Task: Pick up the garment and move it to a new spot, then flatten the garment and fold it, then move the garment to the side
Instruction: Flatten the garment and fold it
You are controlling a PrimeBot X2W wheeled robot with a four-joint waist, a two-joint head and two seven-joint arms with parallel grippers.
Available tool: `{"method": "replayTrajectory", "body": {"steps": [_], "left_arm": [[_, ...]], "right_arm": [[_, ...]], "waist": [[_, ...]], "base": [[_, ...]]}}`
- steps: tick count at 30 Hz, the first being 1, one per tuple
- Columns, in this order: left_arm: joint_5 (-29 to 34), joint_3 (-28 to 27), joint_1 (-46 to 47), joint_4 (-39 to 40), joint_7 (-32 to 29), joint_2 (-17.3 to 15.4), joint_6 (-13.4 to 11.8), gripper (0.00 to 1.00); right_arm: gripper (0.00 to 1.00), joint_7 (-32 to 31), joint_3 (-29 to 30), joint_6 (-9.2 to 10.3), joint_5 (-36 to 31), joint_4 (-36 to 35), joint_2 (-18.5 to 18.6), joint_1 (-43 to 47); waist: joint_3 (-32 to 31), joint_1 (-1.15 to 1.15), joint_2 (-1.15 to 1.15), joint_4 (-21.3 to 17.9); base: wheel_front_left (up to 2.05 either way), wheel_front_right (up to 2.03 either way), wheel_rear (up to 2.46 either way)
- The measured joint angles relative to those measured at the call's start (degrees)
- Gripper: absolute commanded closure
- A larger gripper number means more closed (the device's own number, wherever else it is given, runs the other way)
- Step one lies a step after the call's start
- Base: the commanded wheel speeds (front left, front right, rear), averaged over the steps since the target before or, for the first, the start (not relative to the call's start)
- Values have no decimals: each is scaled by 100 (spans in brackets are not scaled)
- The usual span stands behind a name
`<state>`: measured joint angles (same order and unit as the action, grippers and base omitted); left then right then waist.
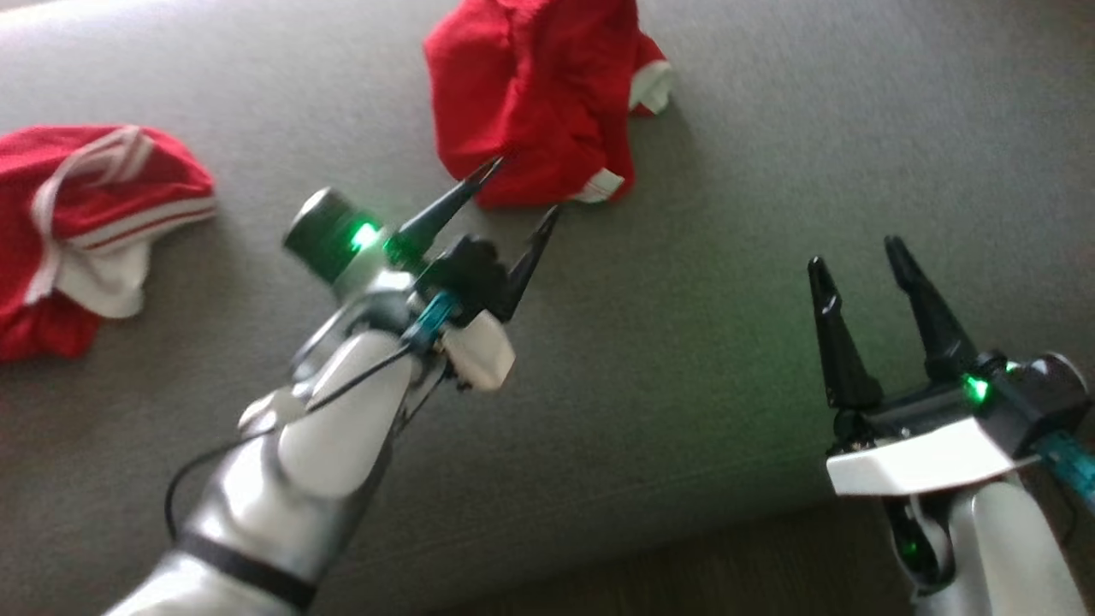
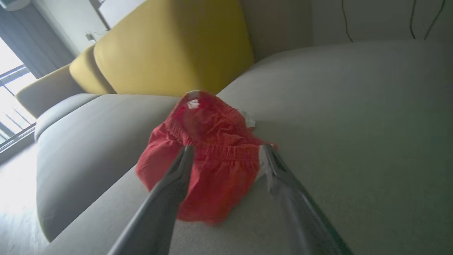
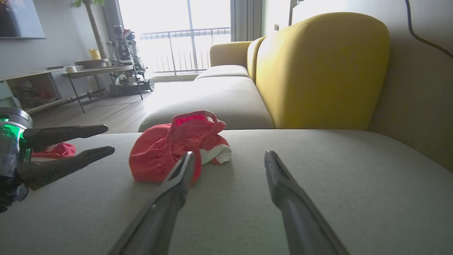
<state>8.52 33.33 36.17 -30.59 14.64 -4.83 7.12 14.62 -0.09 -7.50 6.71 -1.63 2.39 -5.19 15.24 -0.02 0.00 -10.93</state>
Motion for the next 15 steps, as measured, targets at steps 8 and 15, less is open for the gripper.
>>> {"method": "replayTrajectory", "body": {"steps": [8, 15], "left_arm": [[14, 1290, 1407, -1028, -245, 59, 45, 0], [59, 2201, 2254, -1731, -768, 122, 46, 0]], "right_arm": [[0, 0, 23, 0, 130, -10, 1, -271], [0, 0, 0, 0, 196, -4, 0, -367]], "waist": [[552, 1, 0, -378], [779, 1, 0, -547]], "base": [[0, 0, 0], [0, 0, 0]]}}
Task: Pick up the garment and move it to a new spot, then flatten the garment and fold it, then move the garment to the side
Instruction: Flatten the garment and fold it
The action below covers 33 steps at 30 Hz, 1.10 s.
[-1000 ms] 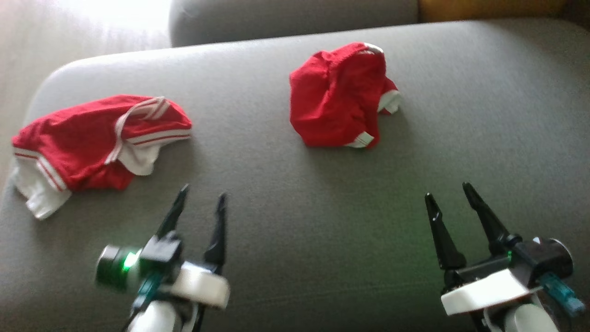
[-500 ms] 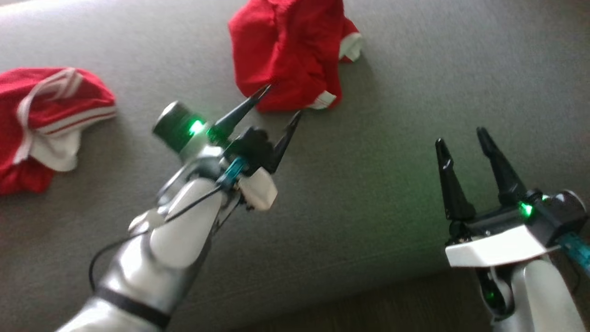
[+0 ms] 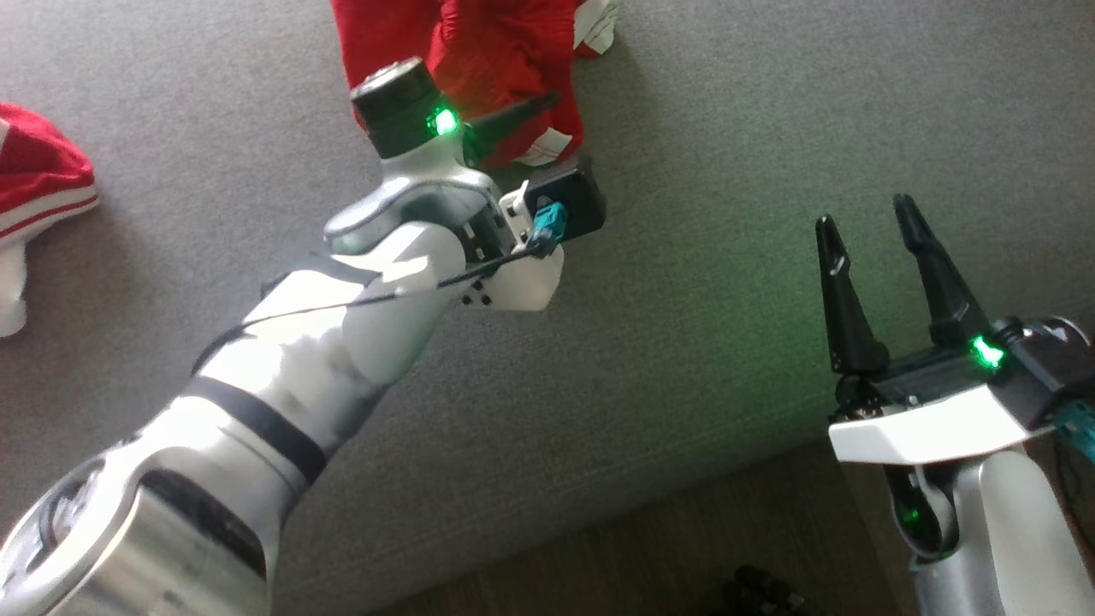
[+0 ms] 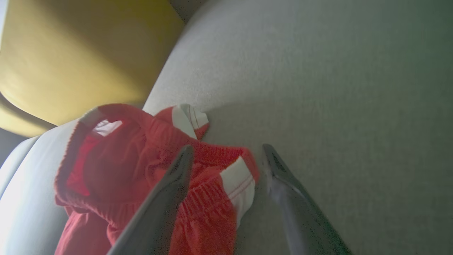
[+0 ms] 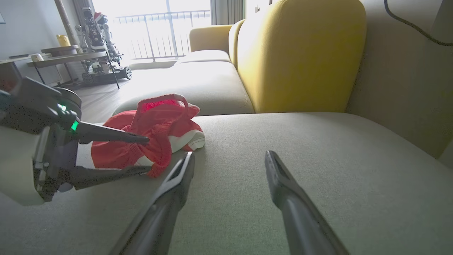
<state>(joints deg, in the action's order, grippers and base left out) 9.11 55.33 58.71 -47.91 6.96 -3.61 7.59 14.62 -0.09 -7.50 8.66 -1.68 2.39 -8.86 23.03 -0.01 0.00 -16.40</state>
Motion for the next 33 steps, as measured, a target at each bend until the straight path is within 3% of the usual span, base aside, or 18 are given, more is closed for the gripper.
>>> {"method": "replayTrajectory", "body": {"steps": [5, 12, 14, 21, 27, 33], "left_arm": [[181, 193, 202, -345, -380, 15, 0, 0], [-247, 538, 260, -609, -748, 78, -3, 0], [-380, 612, 278, -621, -789, 80, -2, 100], [-1301, 668, 242, -494, -578, 79, -1, 100], [-3242, 87, 161, 127, -550, 89, -2, 100], [-4816, -593, 814, 528, -1148, -10, -3, 100]], "right_arm": [[0, 0, -26, 0, 20, -3, 0, -85], [0, 0, -69, 0, 40, -38, 0, -116], [0, 0, -86, 0, 38, -56, 0, -116], [0, 0, -180, 0, -10, -59, 0, -113], [0, 1, -245, 0, 63, -57, 1, -108], [0, 1, -269, 0, 296, -21, 1, -104]], "waist": [[46, 0, 0, -46], [30, 1, 0, -29], [4, 1, 0, -26], [-186, 1, 0, -9], [-397, 1, 0, -115], [-572, 1, 0, -336]], "base": [[0, 0, 0], [0, 0, 0], [0, 0, 0], [0, 0, 0], [0, 0, 0], [0, 0, 0]]}}
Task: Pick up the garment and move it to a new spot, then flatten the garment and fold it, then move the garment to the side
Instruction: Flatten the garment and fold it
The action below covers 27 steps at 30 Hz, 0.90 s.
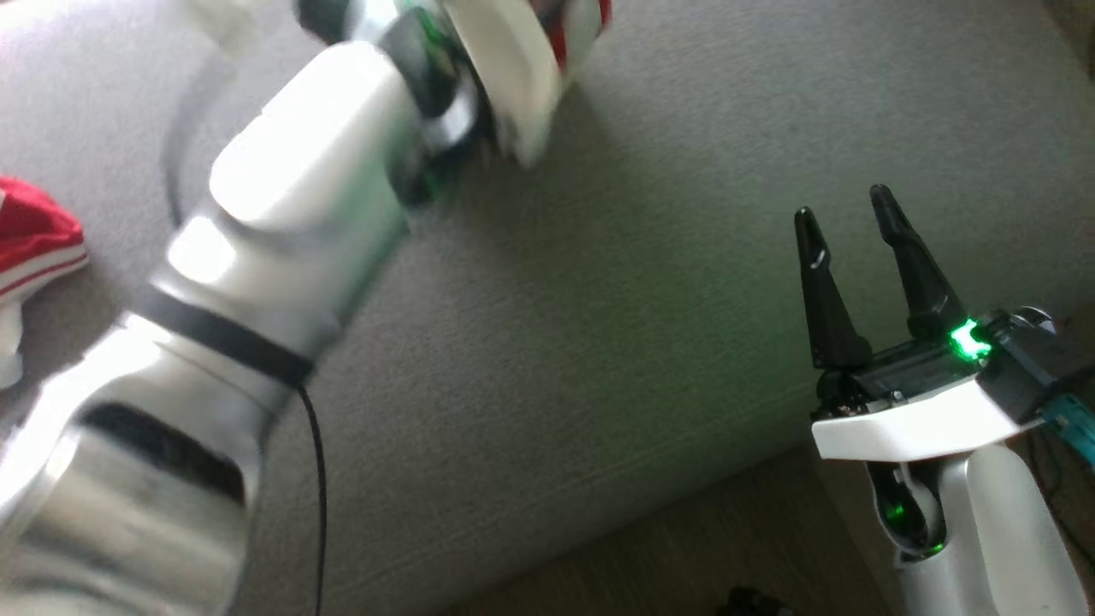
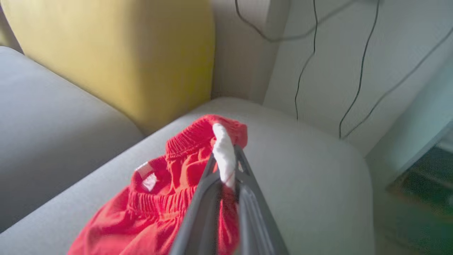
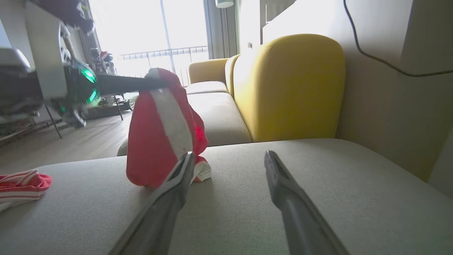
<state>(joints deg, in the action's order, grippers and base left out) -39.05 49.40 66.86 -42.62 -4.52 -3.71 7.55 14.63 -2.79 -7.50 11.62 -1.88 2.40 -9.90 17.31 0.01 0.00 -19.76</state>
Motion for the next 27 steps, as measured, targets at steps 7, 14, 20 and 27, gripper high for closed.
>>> {"method": "replayTrajectory", "body": {"steps": [7, 14, 20, 27], "left_arm": [[-1277, -1134, 536, 91, -378, -74, -119, 100], [-1976, -1659, 559, 280, -369, 180, -690, 100], [-1896, -1441, -360, 427, -380, -11, -912, 100], [-2072, -1660, -2599, 1407, 235, -768, -1251, 100]], "right_arm": [[0, -1, -1, 0, 166, 47, 1, 22], [0, 0, 38, 0, 163, 43, 2, 146], [0, 0, 44, 0, 163, 33, 2, 137], [0, 0, 154, 0, 74, 36, 3, 167]], "waist": [[-315, 0, 0, -191], [-530, 0, 0, -87], [-618, 0, 0, 87], [-663, 0, 0, 340]], "base": [[0, 0, 0], [0, 0, 0], [0, 0, 0], [0, 0, 0]]}}
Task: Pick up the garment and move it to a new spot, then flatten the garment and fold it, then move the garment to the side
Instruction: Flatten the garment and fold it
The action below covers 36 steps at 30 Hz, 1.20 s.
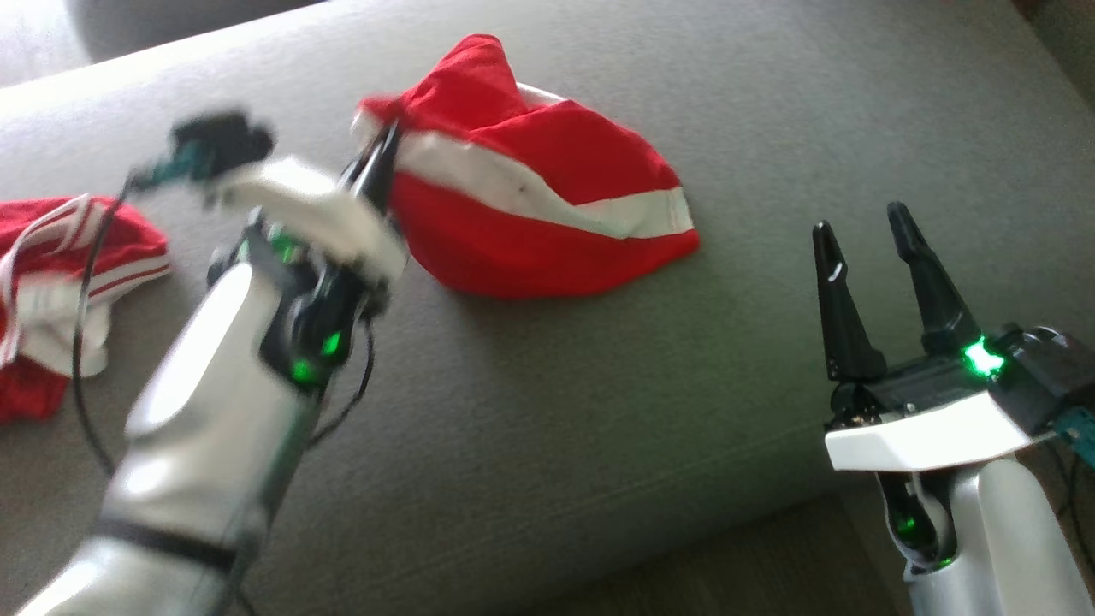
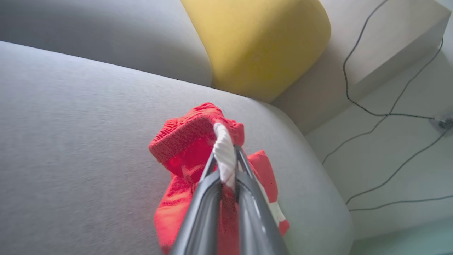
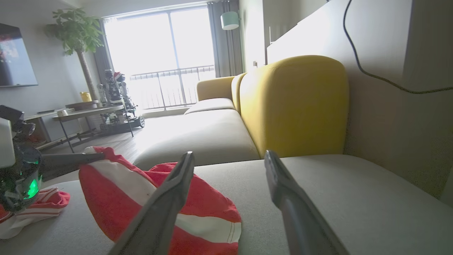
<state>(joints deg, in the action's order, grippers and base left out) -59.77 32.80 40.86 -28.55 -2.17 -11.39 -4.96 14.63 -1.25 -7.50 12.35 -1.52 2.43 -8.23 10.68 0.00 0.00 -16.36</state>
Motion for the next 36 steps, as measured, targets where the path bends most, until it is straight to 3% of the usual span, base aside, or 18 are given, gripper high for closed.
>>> {"method": "replayTrajectory", "body": {"steps": [8, 13, 14, 15, 23, 29, 36], "left_arm": [[-67, -433, -1407, 1047, 984, -269, -447, 100], [-241, -616, -2106, 1185, 1346, -243, -523, 100], [-256, -648, -2193, 1180, 1389, -215, -523, 65], [-257, -684, -2257, 1167, 1426, -183, -523, 0], [82, -1085, -2315, 1135, 1640, 138, -334, 0], [1411, -1671, -2621, 1566, 1648, 461, -253, 0], [2536, -1770, -3171, 1993, 1648, 805, 16, 0]], "right_arm": [[0, 0, 63, 0, -155, 187, -1, 66], [0, -1, -129, 0, -175, 568, 0, 24], [0, -1, -181, 0, -168, 654, 0, 10], [0, -1, -237, 0, -168, 762, 1, -23], [0, -1, -588, 0, -18, 1635, 5, -421], [0, -1, -609, 0, 48, 2428, 12, -815], [0, -1, -377, 0, -834, 3481, 31, -1542]], "waist": [[-26, 0, 0, 442], [1, 0, 0, 780], [7, 0, 0, 841], [12, 0, 0, 903], [48, 0, 0, 1327], [79, 0, 0, 1518], [152, 0, 0, 1717]], "base": [[0, 0, 0], [0, 0, 0], [0, 0, 0], [0, 0, 0], [0, 0, 0], [0, 0, 0], [0, 0, 0]]}}
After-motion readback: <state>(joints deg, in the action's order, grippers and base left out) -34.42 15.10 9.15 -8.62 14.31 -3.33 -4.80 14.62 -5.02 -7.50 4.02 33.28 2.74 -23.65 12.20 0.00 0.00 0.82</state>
